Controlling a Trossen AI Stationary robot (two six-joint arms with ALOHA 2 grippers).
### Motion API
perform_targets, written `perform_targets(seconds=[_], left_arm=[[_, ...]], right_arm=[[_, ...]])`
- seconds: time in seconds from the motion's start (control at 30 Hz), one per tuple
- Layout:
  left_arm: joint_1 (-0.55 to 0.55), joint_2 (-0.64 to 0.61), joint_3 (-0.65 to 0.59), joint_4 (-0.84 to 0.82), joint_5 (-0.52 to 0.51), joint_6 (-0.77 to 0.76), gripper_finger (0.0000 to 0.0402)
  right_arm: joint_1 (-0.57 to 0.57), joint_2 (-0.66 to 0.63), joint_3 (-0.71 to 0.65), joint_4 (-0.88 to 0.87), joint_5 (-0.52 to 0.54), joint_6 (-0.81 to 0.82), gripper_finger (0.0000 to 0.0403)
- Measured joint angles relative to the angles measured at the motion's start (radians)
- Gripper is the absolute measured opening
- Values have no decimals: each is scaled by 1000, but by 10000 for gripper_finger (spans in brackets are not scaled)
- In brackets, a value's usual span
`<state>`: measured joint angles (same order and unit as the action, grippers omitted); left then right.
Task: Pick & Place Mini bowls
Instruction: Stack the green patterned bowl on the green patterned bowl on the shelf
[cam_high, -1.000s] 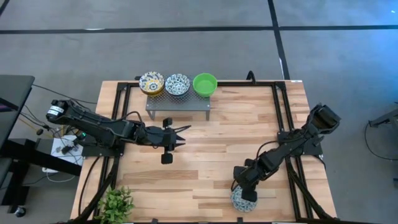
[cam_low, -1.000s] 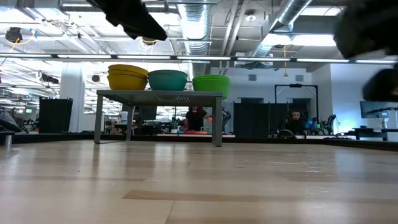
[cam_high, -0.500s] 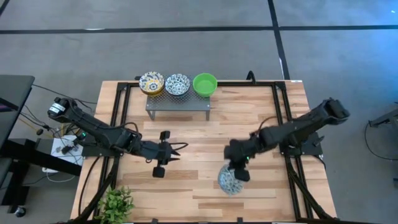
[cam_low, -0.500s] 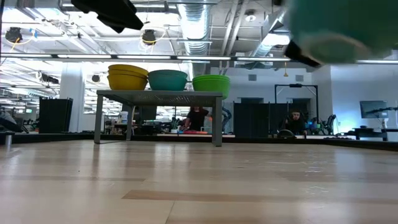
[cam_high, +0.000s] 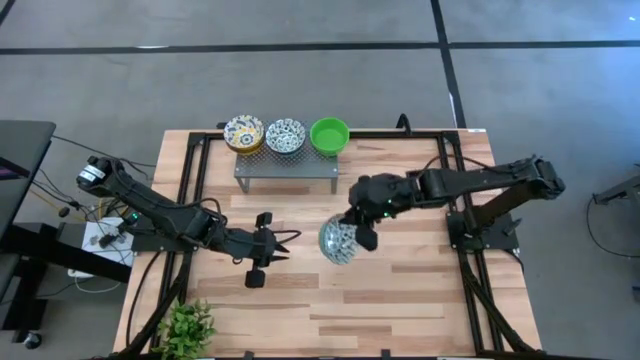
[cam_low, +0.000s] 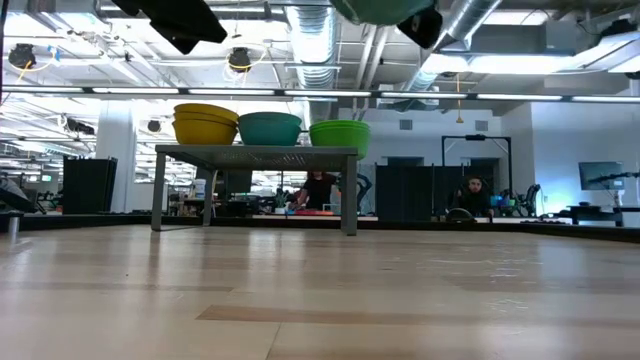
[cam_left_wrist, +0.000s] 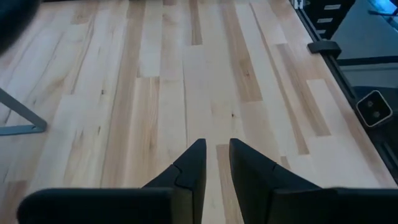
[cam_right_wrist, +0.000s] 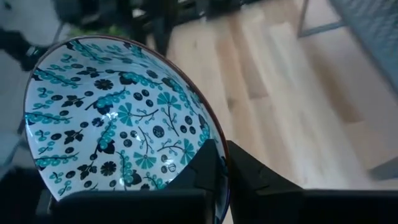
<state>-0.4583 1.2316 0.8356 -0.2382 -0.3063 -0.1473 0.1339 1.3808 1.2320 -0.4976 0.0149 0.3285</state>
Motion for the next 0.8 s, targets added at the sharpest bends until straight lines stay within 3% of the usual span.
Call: perform_targets(seconds=[0.4,0.67,0.8], left_arm=[[0,0,0,4,0,8,72],[0,-1,0,17,-9,11,72],[-2,-1,0,11,-61,33,72]], right_arm=[[-161,20,191,-42,18,-68,6],[-324,170,366,-138,97,-103,7],[-408,280,473,-198,95,-103,8]])
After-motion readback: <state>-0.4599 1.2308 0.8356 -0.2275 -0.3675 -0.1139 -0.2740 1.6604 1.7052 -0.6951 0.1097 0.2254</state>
